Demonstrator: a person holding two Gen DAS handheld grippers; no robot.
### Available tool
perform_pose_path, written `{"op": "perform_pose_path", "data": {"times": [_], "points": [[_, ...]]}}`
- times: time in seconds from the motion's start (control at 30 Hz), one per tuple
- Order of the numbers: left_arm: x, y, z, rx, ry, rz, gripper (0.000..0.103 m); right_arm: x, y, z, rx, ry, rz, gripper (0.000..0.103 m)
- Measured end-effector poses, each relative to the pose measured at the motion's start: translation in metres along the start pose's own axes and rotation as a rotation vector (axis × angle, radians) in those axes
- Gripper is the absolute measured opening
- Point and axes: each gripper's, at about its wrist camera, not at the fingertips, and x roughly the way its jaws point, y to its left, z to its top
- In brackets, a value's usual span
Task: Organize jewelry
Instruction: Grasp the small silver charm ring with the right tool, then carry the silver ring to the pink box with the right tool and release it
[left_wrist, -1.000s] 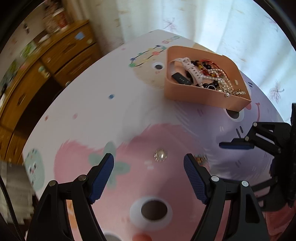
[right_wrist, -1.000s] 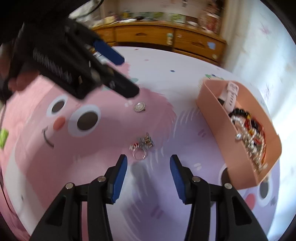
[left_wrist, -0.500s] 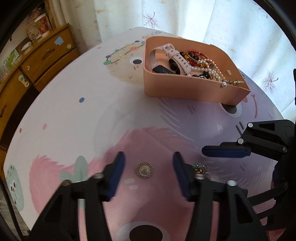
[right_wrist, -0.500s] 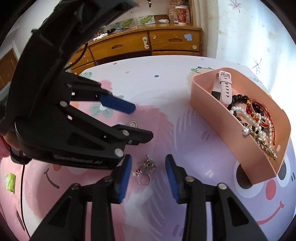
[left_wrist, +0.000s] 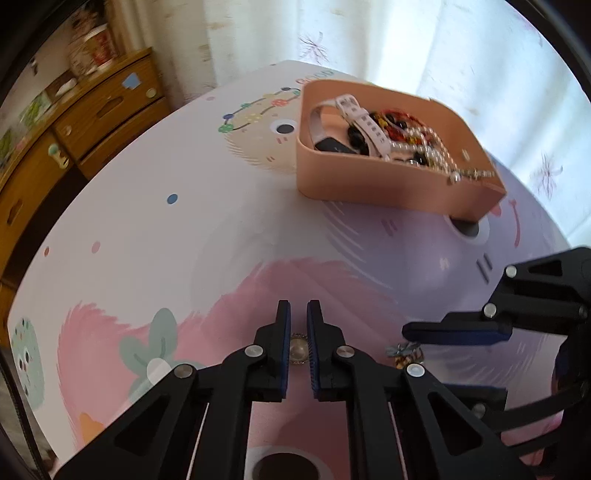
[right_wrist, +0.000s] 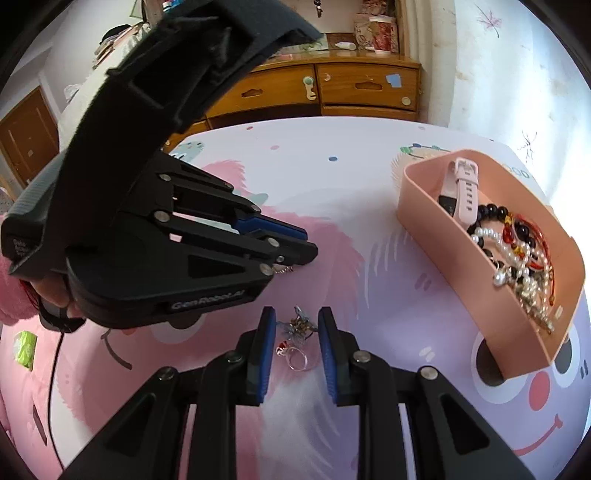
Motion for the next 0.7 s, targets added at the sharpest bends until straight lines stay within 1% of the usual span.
{"op": "perform_pose_path", "data": {"times": [0.07, 0.17, 0.23, 0.3, 0.37, 0.5, 0.7], "points": [[-0.004, 0.000, 0.002, -0.032, -0.008, -0.002, 0.007, -0.004, -0.001, 0.002, -0.002, -0.006, 0.014, 0.024], [-0.015, -0.001, 0.005, -0.085, -0.031, 0.014, 0.007, -0.014, -0.005, 0.008, 0.002, -0.026, 0.034, 0.024], [-0.023, 0.000, 0.009, -0.148, -0.052, 0.006, 0.007, -0.022, -0.009, 0.012, 0.007, -0.045, 0.041, 0.024], [-0.030, 0.000, 0.014, -0.198, -0.070, 0.013, 0.007, -0.034, -0.013, 0.017, 0.001, -0.073, 0.039, 0.024], [-0.039, -0.001, 0.019, -0.245, -0.099, 0.026, 0.007, -0.045, -0.018, 0.021, -0.007, -0.098, 0.035, 0.024], [-0.055, -0.005, 0.030, -0.335, -0.171, 0.000, 0.007, -0.072, -0.036, 0.030, -0.018, -0.154, 0.024, 0.024], [-0.080, -0.019, 0.048, -0.402, -0.267, -0.001, 0.007, -0.103, -0.065, 0.039, -0.027, -0.210, 0.000, 0.024]]}}
